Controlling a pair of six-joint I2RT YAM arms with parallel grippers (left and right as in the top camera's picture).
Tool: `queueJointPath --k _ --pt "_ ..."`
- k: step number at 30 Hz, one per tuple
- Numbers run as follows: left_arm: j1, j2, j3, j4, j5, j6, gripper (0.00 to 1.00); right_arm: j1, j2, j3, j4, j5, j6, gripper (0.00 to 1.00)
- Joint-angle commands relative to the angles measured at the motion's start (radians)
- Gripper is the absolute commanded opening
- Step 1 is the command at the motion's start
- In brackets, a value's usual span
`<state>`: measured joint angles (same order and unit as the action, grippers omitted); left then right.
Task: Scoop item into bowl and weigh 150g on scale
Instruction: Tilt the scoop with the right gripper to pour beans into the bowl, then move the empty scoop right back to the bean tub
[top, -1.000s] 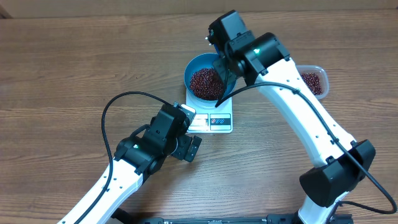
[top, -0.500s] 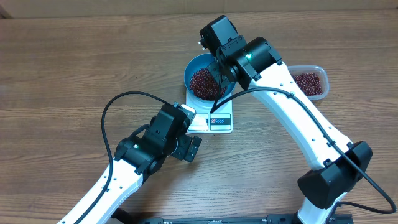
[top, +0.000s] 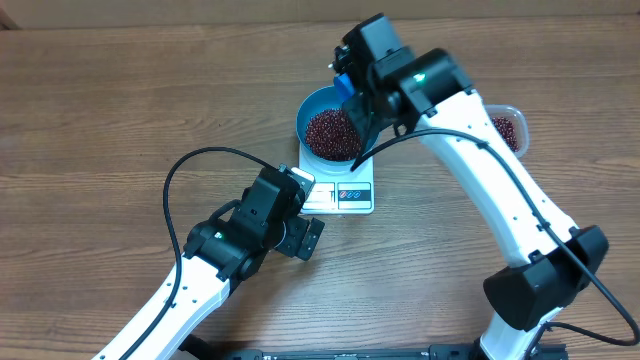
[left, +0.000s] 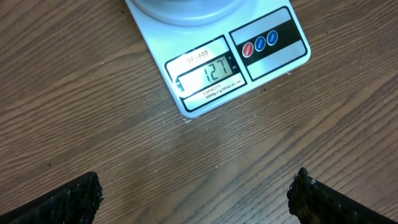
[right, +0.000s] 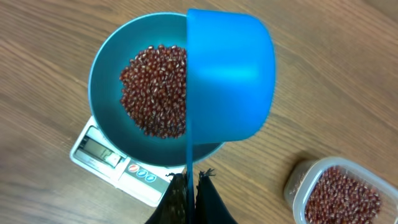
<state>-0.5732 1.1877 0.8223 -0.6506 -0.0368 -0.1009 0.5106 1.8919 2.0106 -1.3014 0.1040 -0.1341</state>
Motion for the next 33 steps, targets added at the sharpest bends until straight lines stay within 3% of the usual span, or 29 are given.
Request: queueJointPath --k 1,19,25,33 --pt "0.006 0.002 0.022 0.0 0.008 0.011 1.0 -0.071 -0.02 0.117 -0.033 -0.109 0.004 0.04" --pt "0.006 0.002 0.022 0.0 0.008 0.011 1.0 -0.52 -0.018 0.113 -0.197 -0.106 0.038 0.04" --pt "0.006 0.002 0.022 0.0 0.008 0.011 1.0 -0.603 -0.018 0.002 -0.172 -0.097 0.052 0.04" --pt "0.006 0.002 0.022 0.0 0.008 0.011 1.0 -0.613 -0.018 -0.151 -0.074 -0.069 0.051 0.04"
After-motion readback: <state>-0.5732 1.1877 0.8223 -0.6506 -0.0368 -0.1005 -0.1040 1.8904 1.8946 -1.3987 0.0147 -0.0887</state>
